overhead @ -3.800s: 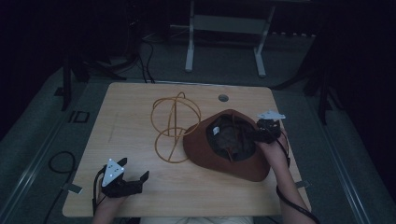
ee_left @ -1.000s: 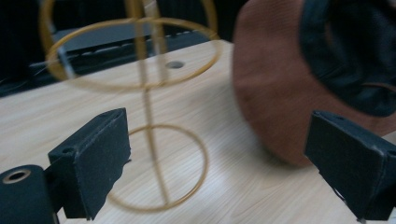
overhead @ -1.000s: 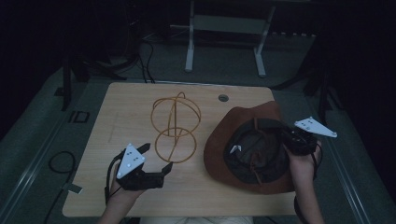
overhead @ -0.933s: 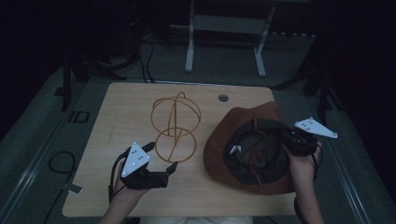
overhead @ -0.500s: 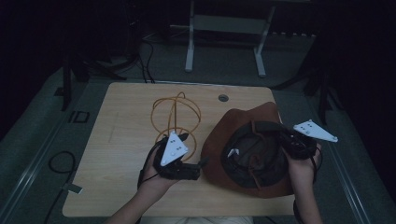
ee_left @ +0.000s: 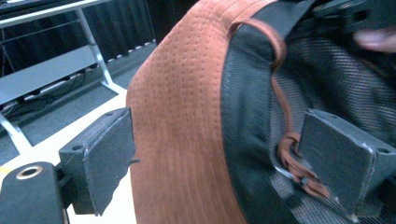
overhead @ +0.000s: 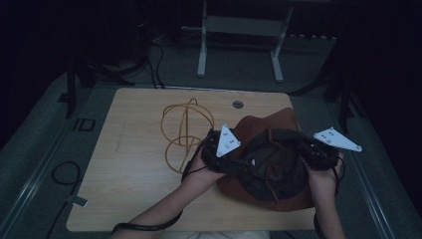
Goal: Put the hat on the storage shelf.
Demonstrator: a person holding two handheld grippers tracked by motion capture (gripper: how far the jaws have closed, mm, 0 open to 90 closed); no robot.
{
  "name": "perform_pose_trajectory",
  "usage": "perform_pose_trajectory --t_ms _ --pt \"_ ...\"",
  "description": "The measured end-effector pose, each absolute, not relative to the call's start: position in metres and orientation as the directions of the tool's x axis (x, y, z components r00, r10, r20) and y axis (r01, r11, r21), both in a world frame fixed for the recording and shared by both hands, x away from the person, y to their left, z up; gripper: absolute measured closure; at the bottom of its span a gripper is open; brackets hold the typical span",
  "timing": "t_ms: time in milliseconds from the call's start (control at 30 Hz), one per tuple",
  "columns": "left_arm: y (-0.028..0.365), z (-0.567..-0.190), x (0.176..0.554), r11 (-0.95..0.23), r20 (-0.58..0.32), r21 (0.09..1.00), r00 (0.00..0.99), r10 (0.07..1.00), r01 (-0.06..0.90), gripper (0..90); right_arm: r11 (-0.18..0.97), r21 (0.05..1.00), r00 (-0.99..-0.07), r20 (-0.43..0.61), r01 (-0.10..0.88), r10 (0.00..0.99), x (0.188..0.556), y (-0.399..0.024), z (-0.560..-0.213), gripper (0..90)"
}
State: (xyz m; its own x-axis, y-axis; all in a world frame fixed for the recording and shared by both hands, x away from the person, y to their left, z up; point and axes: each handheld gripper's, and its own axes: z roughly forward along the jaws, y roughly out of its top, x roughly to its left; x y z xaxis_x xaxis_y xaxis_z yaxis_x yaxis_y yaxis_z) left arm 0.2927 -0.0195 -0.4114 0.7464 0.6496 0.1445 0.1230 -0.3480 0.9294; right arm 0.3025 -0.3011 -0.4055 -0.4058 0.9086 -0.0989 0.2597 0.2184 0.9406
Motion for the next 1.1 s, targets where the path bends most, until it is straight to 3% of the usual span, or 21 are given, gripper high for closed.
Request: perform_pose_trajectory --t_ms 233,300,467,500,533,567,633,700,767,800,833,933,1100 --pt "-0.049 -0.421 0.312 -0.400 0.187 0.907 0.719 0.669 0.136 12.3 0.215 0.943 -0.403 -0.098 0.256 0.910 0.299 -0.300 -0.409 83.5" --pt "-0.057 -0.425 0.312 -0.446 0.267 0.888 0.668 0.695 0.109 13.0 0.213 0.942 -0.402 -0.096 0.258 0.911 0.299 -0.300 -0.409 83.5" --pt "-0.064 -0.430 0.317 -0.445 0.249 0.886 0.673 0.696 0.132 17.7 0.203 0.945 -0.396 -0.089 0.256 0.914 0.295 -0.301 -0.406 83.5" --pt "-0.064 -0.430 0.318 -0.453 0.256 0.882 0.674 0.693 0.131 21.5 0.202 0.946 -0.398 -0.088 0.255 0.913 0.294 -0.300 -0.405 83.5" --pt "-0.064 -0.431 0.319 -0.453 0.252 0.881 0.679 0.690 0.133 31.0 0.204 0.946 -0.402 -0.091 0.250 0.911 0.292 -0.299 -0.404 83.5" --pt "-0.063 -0.431 0.320 -0.464 0.259 0.875 0.679 0.687 0.136 31.0 0.204 0.946 -0.402 -0.091 0.250 0.911 0.292 -0.299 -0.404 83.5" --pt "-0.061 -0.432 0.325 -0.483 0.273 0.864 0.671 0.689 0.144 52.6 0.208 0.945 -0.401 -0.094 0.251 0.911 0.289 -0.299 -0.404 83.4" --pt "-0.062 -0.433 0.327 -0.497 0.280 0.854 0.671 0.687 0.153 56.2 0.203 0.945 -0.400 -0.088 0.256 0.912 0.288 -0.299 -0.404 83.3" --pt "-0.064 -0.435 0.329 -0.520 0.304 0.842 0.670 0.677 0.143 71.0 0.207 0.940 -0.396 -0.087 0.272 0.914 0.288 -0.296 -0.407 83.3" --pt "-0.065 -0.435 0.330 -0.521 0.301 0.842 0.675 0.674 0.144 71.0 0.207 0.940 -0.396 -0.087 0.272 0.914 0.288 -0.296 -0.407 83.3" --pt "-0.065 -0.435 0.330 -0.521 0.305 0.842 0.670 0.676 0.142 80.2 0.203 0.938 -0.396 -0.079 0.282 0.915 0.288 -0.296 -0.410 83.2" --pt "-0.065 -0.430 0.328 -0.500 0.309 0.858 0.659 0.686 0.117 85.6 0.197 0.938 -0.402 -0.070 0.284 0.913 0.284 -0.297 -0.412 82.5" --pt "-0.066 -0.426 0.330 -0.478 0.292 0.870 0.659 0.693 0.118 85.9 0.195 0.936 -0.395 -0.066 0.295 0.916 0.277 -0.298 -0.416 80.6"
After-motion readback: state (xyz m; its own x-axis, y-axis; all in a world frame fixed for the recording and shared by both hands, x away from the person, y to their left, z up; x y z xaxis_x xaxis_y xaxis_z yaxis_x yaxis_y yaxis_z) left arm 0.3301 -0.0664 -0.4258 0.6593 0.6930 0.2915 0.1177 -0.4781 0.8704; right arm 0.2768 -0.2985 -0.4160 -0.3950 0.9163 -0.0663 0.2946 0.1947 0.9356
